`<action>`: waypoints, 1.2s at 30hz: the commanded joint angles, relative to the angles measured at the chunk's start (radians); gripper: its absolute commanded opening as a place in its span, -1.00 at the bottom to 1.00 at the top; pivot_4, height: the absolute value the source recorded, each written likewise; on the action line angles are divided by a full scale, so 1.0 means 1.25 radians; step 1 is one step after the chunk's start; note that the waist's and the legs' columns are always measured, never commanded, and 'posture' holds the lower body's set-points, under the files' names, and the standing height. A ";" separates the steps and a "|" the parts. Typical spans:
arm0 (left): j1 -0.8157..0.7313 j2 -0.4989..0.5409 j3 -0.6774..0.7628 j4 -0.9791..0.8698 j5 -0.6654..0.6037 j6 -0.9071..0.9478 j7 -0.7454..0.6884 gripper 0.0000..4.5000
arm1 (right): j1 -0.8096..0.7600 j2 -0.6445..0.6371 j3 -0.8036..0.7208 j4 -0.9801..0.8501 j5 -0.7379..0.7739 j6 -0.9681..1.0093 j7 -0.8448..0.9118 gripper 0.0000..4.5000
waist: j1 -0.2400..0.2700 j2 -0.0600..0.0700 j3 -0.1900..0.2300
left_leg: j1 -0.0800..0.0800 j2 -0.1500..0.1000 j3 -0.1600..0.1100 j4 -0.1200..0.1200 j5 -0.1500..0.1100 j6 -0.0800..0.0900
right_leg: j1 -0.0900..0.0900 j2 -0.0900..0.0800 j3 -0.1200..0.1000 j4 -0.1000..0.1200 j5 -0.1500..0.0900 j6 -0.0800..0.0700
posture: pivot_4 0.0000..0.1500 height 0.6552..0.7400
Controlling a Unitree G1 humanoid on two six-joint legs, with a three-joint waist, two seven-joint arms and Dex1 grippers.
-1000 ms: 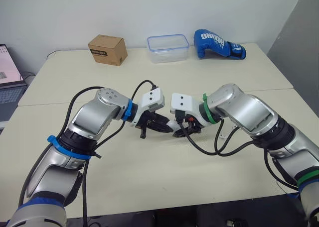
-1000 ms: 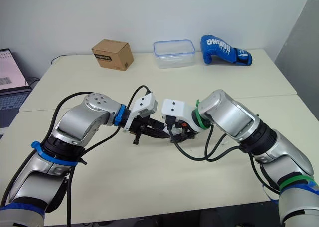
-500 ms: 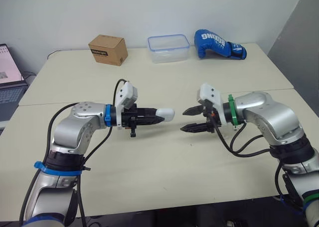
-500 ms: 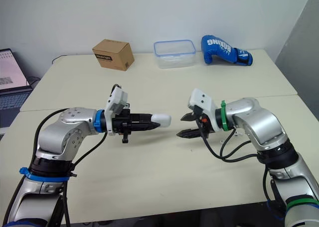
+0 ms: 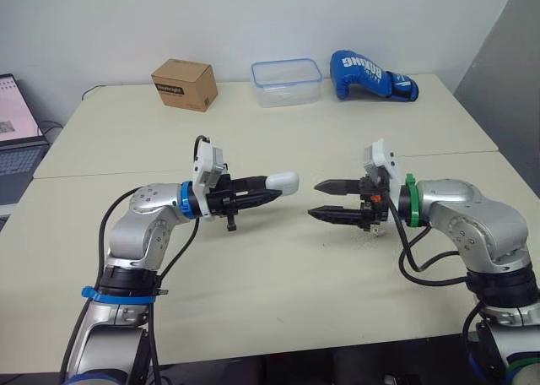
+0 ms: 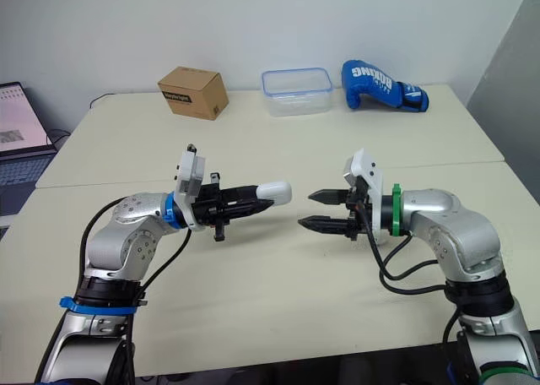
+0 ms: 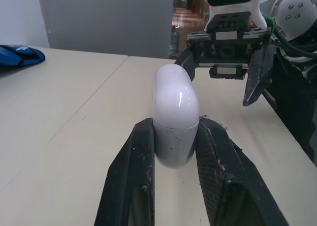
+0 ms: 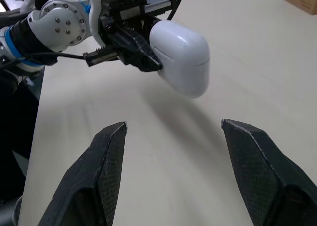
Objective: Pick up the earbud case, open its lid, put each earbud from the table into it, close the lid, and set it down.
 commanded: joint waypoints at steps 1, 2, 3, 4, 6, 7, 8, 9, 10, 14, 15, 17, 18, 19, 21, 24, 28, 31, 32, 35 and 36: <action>-0.014 -0.004 -0.007 -0.001 -0.007 -0.017 -0.010 -0.65 | -0.056 0.018 -0.016 0.004 0.018 -0.007 -0.022 0.41 | 0.000 0.000 0.000 | 0.000 0.000 0.000 0.000 0.000 0.000 | 0.000 0.000 0.000 0.000 0.000 0.000 | 1.00 0.78; -0.016 -0.006 -0.010 -0.002 -0.007 -0.016 -0.012 -0.65 | -0.068 0.026 -0.009 0.012 0.014 -0.009 -0.027 0.41 | -0.001 0.000 0.000 | 0.000 0.000 0.000 0.000 0.000 0.000 | 0.000 0.000 0.000 0.000 0.000 0.000 | 1.00 0.78; -0.016 -0.007 -0.012 -0.002 -0.008 -0.016 -0.012 -0.65 | -0.074 0.030 -0.004 0.017 0.012 -0.010 -0.030 0.41 | -0.001 0.000 0.000 | 0.000 0.000 0.000 0.000 0.000 0.000 | 0.000 0.000 0.000 0.000 0.000 0.000 | 1.00 0.78; -0.017 -0.009 -0.014 -0.003 -0.009 -0.015 -0.012 -0.65 | -0.080 0.035 0.003 0.023 0.007 -0.013 -0.032 0.41 | -0.001 0.000 0.000 | 0.000 0.000 0.000 0.000 0.000 0.000 | 0.000 0.000 0.000 0.000 0.000 0.000 | 1.00 0.78; -0.021 -0.011 -0.019 -0.007 -0.012 -0.009 -0.012 -0.65 | -0.089 0.045 0.021 0.040 -0.009 -0.026 -0.034 0.41 | 0.000 0.000 0.000 | 0.000 0.000 0.000 0.000 0.000 0.000 | 0.000 0.000 0.000 -0.001 0.000 0.000 | 1.00 0.78; -0.022 -0.011 -0.021 -0.009 -0.013 -0.006 -0.012 -0.65 | -0.092 0.048 0.030 0.048 -0.015 -0.032 -0.034 0.41 | 0.000 0.000 0.000 | 0.000 0.000 0.000 0.000 0.000 0.000 | 0.000 0.000 0.000 -0.001 0.000 0.000 | 1.00 0.78; -0.022 -0.011 -0.021 -0.010 -0.013 -0.005 -0.013 -0.65 | -0.094 0.049 0.035 0.053 -0.018 -0.037 -0.033 0.41 | -0.001 0.000 0.000 | 0.000 0.000 0.000 0.000 0.000 0.000 | 0.000 0.000 0.000 0.000 0.000 0.000 | 1.00 0.78; -0.024 -0.012 -0.021 -0.012 -0.014 -0.002 -0.012 -0.65 | -0.095 0.049 0.040 0.057 -0.022 -0.041 -0.032 0.41 | -0.001 0.000 0.000 | 0.000 0.000 0.000 0.000 0.000 0.000 | 0.000 0.000 0.000 0.000 0.000 0.000 | 1.00 0.78; -0.025 -0.012 -0.022 -0.013 -0.015 0.000 -0.012 -0.65 | -0.095 0.049 0.045 0.061 -0.025 -0.044 -0.030 0.41 | -0.001 0.000 0.000 | 0.000 0.000 0.000 0.000 0.000 0.000 | 0.000 0.000 0.000 0.000 0.000 0.000 | 1.00 0.78; -0.030 -0.011 -0.023 -0.015 -0.018 0.006 -0.010 -0.65 | -0.098 0.052 0.057 0.071 -0.033 -0.051 -0.026 0.41 | -0.001 0.000 0.000 | 0.000 0.000 0.000 0.000 0.000 0.000 | 0.000 0.000 0.000 0.000 0.000 0.000 | 1.00 0.78; -0.030 -0.011 -0.024 -0.018 -0.019 0.008 -0.010 -0.65 | -0.101 0.054 0.059 0.076 -0.035 -0.051 -0.028 0.41 | -0.001 0.000 0.000 | 0.000 0.000 0.000 0.000 0.000 0.000 | 0.000 0.000 0.000 0.000 0.000 0.000 | 1.00 0.78; -0.029 -0.010 -0.028 -0.025 -0.021 0.012 -0.011 -0.65 | -0.107 0.059 0.063 0.087 -0.039 -0.050 -0.033 0.41 | -0.001 0.000 0.000 | 0.000 0.000 0.000 0.000 0.000 0.000 | 0.000 0.000 0.000 0.000 0.000 0.000 | 1.00 0.78; -0.027 -0.010 -0.029 -0.028 -0.021 0.014 -0.011 -0.65 | -0.110 0.060 0.064 0.091 -0.040 -0.051 -0.033 0.41 | -0.001 0.000 0.000 | 0.000 0.000 0.000 0.000 0.000 0.000 | 0.000 0.000 0.000 0.000 0.000 0.000 | 1.00 0.78; -0.025 -0.009 -0.030 -0.031 -0.020 0.014 -0.011 -0.65 | -0.113 0.060 0.064 0.096 -0.041 -0.051 -0.034 0.41 | -0.001 0.000 0.000 | 0.000 0.000 0.000 0.000 0.000 0.000 | 0.000 0.000 0.000 0.000 0.000 0.000 | 1.00 0.78; -0.021 -0.008 -0.032 -0.034 -0.017 0.015 -0.011 -0.65 | -0.117 0.061 0.063 0.103 -0.043 -0.052 -0.034 0.41 | -0.001 0.000 0.000 | 0.000 0.000 0.000 0.000 0.000 0.000 | 0.000 0.000 0.000 0.000 0.000 0.000 | 1.00 0.78; -0.016 -0.007 -0.030 -0.040 -0.017 0.017 -0.011 -0.65 | -0.120 0.061 0.065 0.107 -0.045 -0.054 -0.037 0.41 | -0.001 0.000 0.000 | 0.000 0.000 0.000 0.000 0.000 0.000 | 0.000 0.000 0.000 0.000 0.000 0.000 | 1.00 0.78; -0.009 -0.005 -0.030 -0.048 -0.020 0.022 -0.010 -0.65 | -0.126 0.063 0.068 0.113 -0.047 -0.055 -0.040 0.41 | -0.001 0.000 0.000 | 0.000 0.000 0.000 0.000 0.000 0.000 | 0.000 0.000 0.000 0.000 0.000 0.000 | 1.00 0.78; 0.002 -0.002 -0.032 -0.056 -0.019 0.021 -0.009 -0.65 | -0.132 0.062 0.064 0.120 -0.045 -0.057 -0.040 0.41 | -0.001 0.000 0.000 | 0.000 0.000 0.000 0.000 0.000 0.000 | 0.000 0.000 0.000 0.000 0.000 0.000 | 1.00 0.78; 0.004 -0.002 -0.033 -0.058 -0.019 0.021 -0.008 -0.65 | -0.133 0.062 0.064 0.122 -0.045 -0.058 -0.039 0.41 | -0.001 0.000 0.000 | 0.000 0.000 0.000 0.000 0.000 0.000 | 0.000 0.000 0.000 0.000 0.000 0.000 | 1.00 0.78; 0.009 -0.001 -0.034 -0.063 -0.019 0.022 -0.006 -0.65 | -0.134 0.062 0.062 0.122 -0.043 -0.059 -0.039 0.41 | -0.001 0.000 0.000 | 0.000 0.000 0.000 0.000 0.000 0.000 | 0.000 0.000 0.000 0.000 0.000 0.000 | 1.00 0.78; 0.012 -0.001 -0.034 -0.064 -0.019 0.022 -0.006 -0.65 | -0.135 0.062 0.061 0.123 -0.043 -0.060 -0.039 0.41 | -0.001 0.000 0.000 | 0.000 0.000 0.000 0.000 0.000 0.000 | 0.000 0.000 0.000 0.000 0.000 0.000 | 1.00 0.78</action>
